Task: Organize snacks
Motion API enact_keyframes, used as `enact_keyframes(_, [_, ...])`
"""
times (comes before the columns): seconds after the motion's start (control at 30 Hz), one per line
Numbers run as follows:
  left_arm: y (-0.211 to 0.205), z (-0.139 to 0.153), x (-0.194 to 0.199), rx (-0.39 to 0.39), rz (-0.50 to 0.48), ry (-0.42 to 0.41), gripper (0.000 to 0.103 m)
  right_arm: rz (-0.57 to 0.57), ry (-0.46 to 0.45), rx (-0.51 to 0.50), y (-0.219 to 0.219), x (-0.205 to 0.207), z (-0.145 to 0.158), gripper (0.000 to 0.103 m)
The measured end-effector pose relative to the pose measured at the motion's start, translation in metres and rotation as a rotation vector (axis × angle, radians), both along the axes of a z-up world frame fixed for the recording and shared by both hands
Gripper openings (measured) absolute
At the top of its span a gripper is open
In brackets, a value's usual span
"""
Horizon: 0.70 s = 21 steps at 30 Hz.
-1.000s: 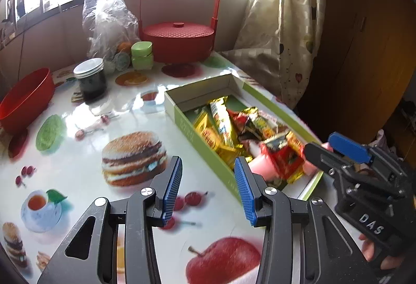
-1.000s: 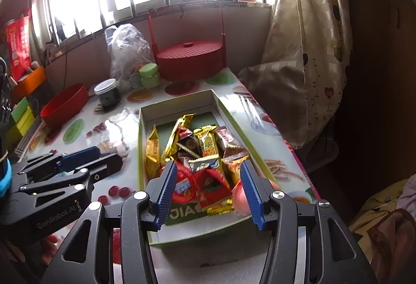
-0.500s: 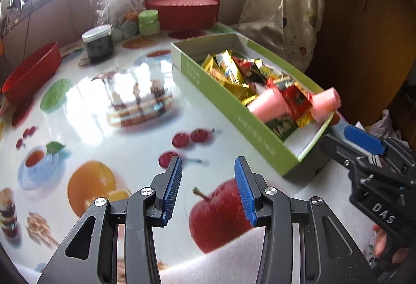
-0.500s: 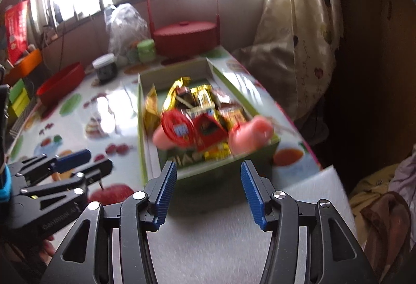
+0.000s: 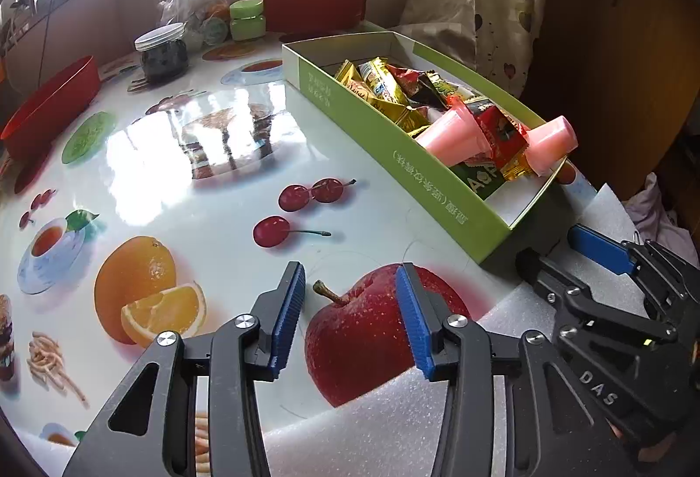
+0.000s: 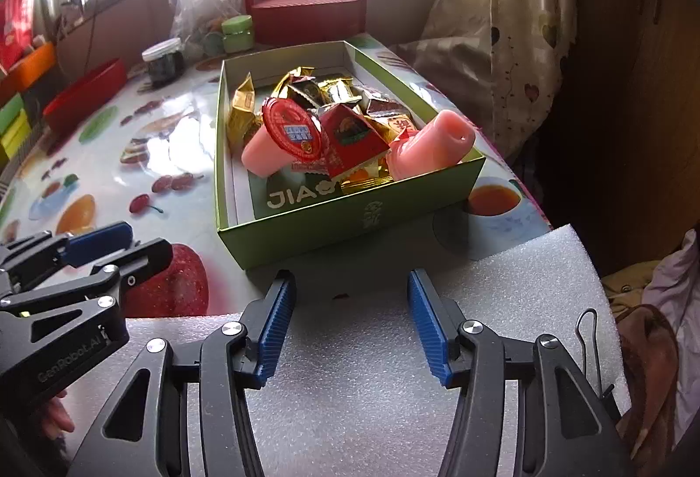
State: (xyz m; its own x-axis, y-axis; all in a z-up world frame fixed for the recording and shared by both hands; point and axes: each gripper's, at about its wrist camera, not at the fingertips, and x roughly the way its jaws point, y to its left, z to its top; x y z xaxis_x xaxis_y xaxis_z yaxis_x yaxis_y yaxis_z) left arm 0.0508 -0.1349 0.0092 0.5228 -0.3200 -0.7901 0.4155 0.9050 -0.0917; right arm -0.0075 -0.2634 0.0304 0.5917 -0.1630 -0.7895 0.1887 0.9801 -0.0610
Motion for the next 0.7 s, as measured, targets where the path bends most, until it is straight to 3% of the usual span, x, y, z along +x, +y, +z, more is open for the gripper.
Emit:
enact_keyframes(0.13, [-0.006,-0.0006,-0.0027,0.038,-0.002,-0.018,0.049,-0.007,-0.006,-0.016,0.0025,0.0002,-0.0017,0.056])
enact_keyframes(0.7, [-0.005,-0.0006,-0.0028,0.04,0.005,-0.024,0.049,-0.017,-0.025,-0.024,0.0034,0.0001,-0.0021,0.057])
